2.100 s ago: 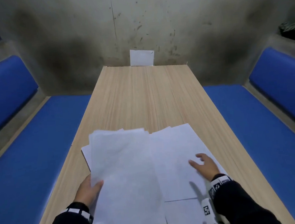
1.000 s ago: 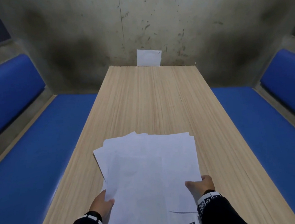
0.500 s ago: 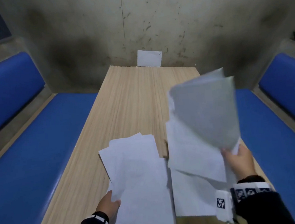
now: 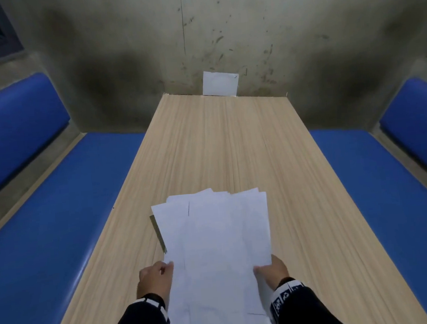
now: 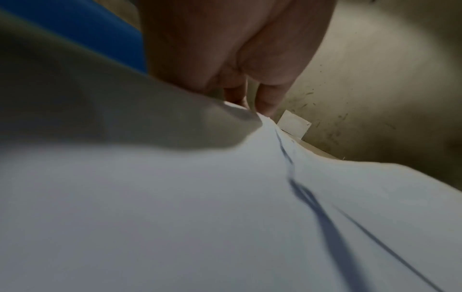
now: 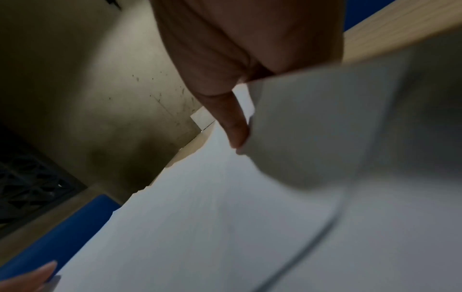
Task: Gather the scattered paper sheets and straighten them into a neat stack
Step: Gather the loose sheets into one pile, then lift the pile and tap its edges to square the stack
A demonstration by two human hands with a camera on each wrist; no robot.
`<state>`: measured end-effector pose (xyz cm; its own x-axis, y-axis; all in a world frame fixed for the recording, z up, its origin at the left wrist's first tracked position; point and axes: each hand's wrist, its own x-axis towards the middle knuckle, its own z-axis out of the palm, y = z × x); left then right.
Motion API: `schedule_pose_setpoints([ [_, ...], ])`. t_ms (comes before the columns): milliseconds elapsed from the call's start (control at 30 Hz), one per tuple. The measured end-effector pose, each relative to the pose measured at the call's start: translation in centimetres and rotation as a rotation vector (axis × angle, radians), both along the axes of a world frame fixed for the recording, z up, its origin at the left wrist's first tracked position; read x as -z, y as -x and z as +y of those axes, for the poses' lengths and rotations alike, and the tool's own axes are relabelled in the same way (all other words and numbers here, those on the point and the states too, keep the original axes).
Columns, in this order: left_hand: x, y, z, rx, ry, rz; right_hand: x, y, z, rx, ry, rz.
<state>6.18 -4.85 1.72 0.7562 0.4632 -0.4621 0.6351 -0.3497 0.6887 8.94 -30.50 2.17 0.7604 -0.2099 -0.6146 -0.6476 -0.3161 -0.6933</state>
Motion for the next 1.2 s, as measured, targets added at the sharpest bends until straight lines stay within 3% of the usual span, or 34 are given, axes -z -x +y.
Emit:
schedule_pose_setpoints([
  [200,1.1,0.4,-1.4,-0.208,0.288,-0.066,0.7,0.2,1.0,0.193,-0.255,-0.001],
  [367,0.7,0.1,-1.5,-0.112,0.548,-0.075,1.3,0.4,1.5,0.180,-0.306,0.091],
  [567,0.0,0.5,-1.1,0.015,0.526,-0.142,0.6,0.8,0.7,0.123,-0.199,0.022],
  [800,-1.6,0.4,-0.5,0.119,0.608,-0.204,1.0,0.5,-1.0,0.268,-0.720,-0.095],
  [900,-3.4,-0.2,-0.6,0.122,0.618,-0.281,-1.1,0.1,-2.0,0.170,-0.868,-0.191],
  [1067,-8.5,-1.7,-1.4,0.125,0.597,-0.480,-6.9,-1.9,-3.4,0.125,-0.796,-0.531],
  [1200,-11.9,-1.7,-1.3,0.216,0.599,-0.602,-11.5,-1.2,-4.2,0.001,-0.788,-0.662],
])
